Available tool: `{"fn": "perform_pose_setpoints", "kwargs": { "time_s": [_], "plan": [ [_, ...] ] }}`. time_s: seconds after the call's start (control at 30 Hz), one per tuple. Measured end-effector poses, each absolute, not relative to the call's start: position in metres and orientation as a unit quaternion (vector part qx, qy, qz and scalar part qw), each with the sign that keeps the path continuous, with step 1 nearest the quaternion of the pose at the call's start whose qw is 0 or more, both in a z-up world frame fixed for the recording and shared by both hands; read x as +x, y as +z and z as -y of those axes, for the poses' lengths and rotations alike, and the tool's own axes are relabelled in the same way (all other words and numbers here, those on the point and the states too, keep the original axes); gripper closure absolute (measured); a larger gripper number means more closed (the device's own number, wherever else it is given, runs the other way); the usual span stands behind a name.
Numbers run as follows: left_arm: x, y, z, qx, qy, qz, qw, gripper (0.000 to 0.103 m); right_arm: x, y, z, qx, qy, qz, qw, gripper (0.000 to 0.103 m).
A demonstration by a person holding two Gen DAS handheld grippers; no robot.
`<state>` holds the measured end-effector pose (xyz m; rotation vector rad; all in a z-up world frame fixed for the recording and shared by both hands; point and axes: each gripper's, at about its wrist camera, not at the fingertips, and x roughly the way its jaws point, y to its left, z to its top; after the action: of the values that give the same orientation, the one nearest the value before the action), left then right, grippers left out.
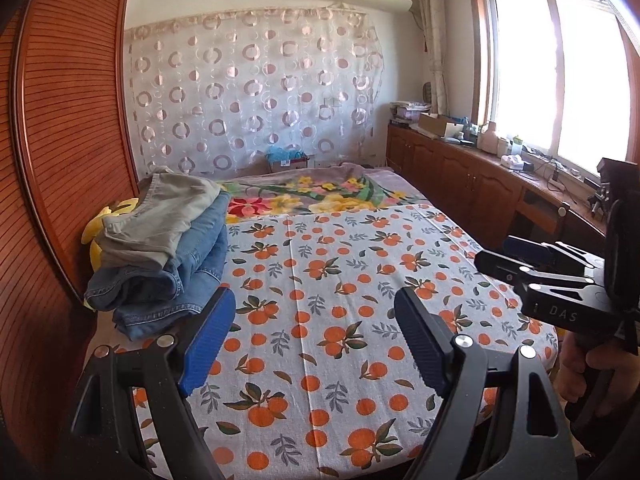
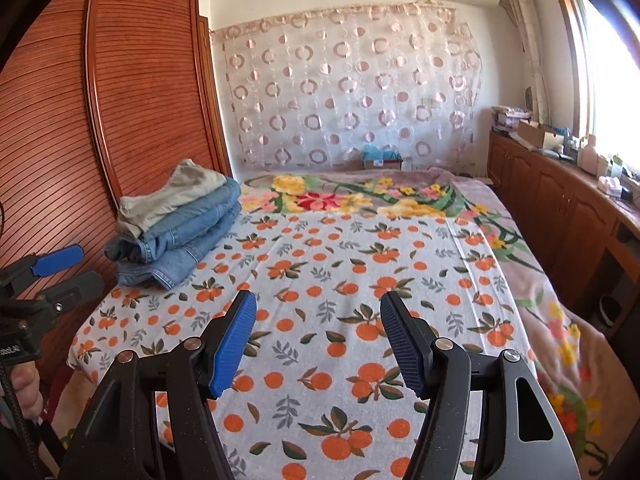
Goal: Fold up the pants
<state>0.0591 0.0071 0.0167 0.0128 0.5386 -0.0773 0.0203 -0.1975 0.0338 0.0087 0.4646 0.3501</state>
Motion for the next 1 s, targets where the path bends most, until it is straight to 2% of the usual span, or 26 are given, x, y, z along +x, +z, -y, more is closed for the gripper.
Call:
{"fn": "perform_pose_setpoints", "kwargs": {
  "time_s": [0.43,1.0],
  "plan": [
    [0.043,0.023,-0.013,0.007,-0.009,-0.227,0.974,0.021,-0.005,0.028,0.194,-0.004,0.147,-0.161,0.976,0.036],
    [0.037,0.017,-0.014,0.003,-0.003,-0.225,0.974,0.021,0.003,0.023,0.196,0.002,0.145,-0.168,0.975,0.036]
  ]
}}
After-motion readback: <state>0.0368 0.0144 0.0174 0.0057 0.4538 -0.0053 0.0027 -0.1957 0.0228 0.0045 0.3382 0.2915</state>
